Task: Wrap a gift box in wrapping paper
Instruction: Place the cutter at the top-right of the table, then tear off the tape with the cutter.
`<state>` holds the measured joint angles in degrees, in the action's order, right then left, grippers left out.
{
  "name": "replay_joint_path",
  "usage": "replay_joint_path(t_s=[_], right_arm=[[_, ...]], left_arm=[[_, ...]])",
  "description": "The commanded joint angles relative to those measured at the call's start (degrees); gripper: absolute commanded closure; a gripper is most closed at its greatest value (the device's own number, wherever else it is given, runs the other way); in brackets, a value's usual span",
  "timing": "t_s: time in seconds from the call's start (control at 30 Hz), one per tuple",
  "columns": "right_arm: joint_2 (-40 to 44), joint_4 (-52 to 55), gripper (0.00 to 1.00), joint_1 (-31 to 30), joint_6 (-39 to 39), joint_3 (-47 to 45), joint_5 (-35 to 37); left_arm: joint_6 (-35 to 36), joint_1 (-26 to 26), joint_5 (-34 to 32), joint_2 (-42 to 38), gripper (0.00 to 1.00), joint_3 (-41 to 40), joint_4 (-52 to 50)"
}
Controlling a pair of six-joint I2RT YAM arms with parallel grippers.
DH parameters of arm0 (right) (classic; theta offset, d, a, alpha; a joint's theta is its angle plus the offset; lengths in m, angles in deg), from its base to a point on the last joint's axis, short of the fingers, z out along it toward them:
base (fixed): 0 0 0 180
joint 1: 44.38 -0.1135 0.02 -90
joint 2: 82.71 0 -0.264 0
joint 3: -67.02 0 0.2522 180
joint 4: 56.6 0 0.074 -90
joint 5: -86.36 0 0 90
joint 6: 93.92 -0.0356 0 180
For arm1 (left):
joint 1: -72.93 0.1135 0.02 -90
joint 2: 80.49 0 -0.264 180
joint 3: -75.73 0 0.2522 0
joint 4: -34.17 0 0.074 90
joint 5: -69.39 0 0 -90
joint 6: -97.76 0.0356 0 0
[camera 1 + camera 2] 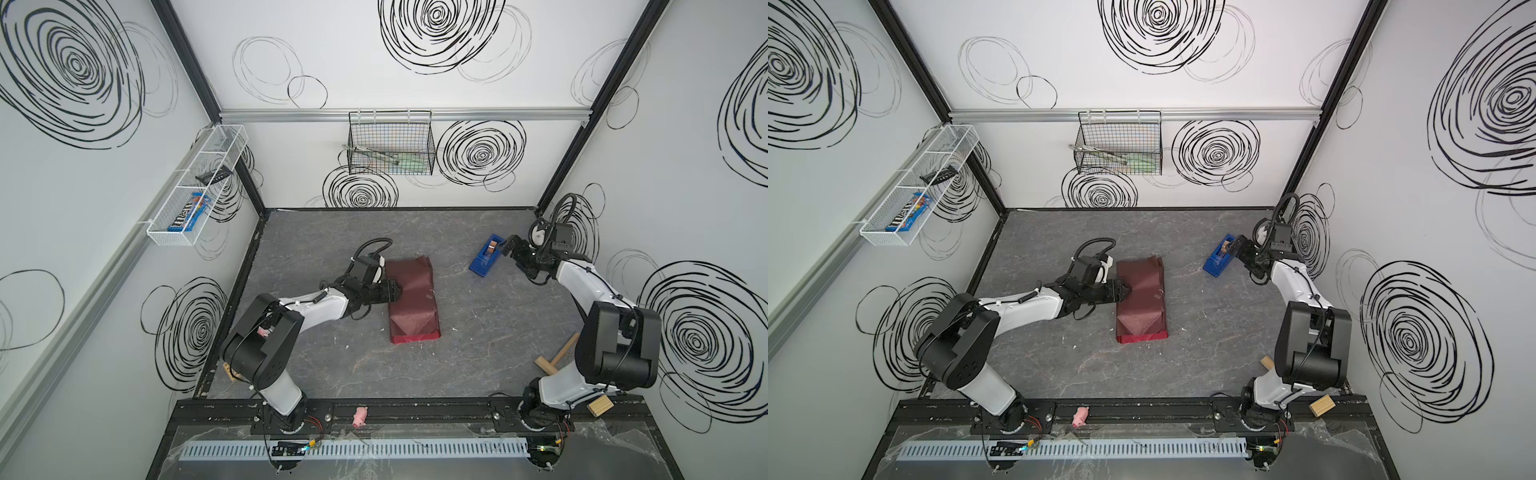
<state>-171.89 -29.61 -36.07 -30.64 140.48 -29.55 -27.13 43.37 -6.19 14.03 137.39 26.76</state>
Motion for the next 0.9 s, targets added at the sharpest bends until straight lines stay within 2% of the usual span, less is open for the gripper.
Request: replay_joint_path(t_s=[0.0, 0.1, 0.23, 0.4, 0.53, 0.67, 0.77, 0.87], right_arm=[[-1.31, -11.26, 0.20, 0.43, -0.36, -3.56, -15.11], [-4.13, -13.14, 0.41, 0.47, -1.59, -3.60, -17.64], [-6.35, -14.51, 0.47, 0.61, -1.88, -3.96, -17.05], [-8.41, -16.95, 0.49, 1.17, -3.14, -4.89, -18.71], [-9.53, -17.62, 0.49, 1.57, -3.07, -4.94, -18.60], [-10.27, -17.63, 0.49, 1.97, -3.09, -5.06, -19.01], [-8.48, -17.43, 0.50, 1.85, -2.41, -5.95, -19.24], [-3.89, -16.04, 0.48, 0.68, 0.07, -7.64, -16.87]], left_arm=[[1.06, -0.12, -0.42, 0.14, 0.30, -1.38, -3.05], [1.40, -0.30, -0.15, 0.23, 0.30, -0.97, -3.18], [1.84, -0.39, -0.19, 0.06, 0.30, -0.70, -3.62], [1.94, -0.48, 0.37, 0.84, 0.29, -0.35, -3.56], [2.02, -0.44, 0.44, 0.80, 0.21, -0.26, -3.49], [2.02, -0.42, 0.29, 1.01, 0.21, 0.00, -3.69], [2.19, -0.43, 0.70, 0.78, 0.19, 0.00, -3.48], [2.20, -0.33, 1.62, -1.54, 0.11, -0.44, -2.55]])
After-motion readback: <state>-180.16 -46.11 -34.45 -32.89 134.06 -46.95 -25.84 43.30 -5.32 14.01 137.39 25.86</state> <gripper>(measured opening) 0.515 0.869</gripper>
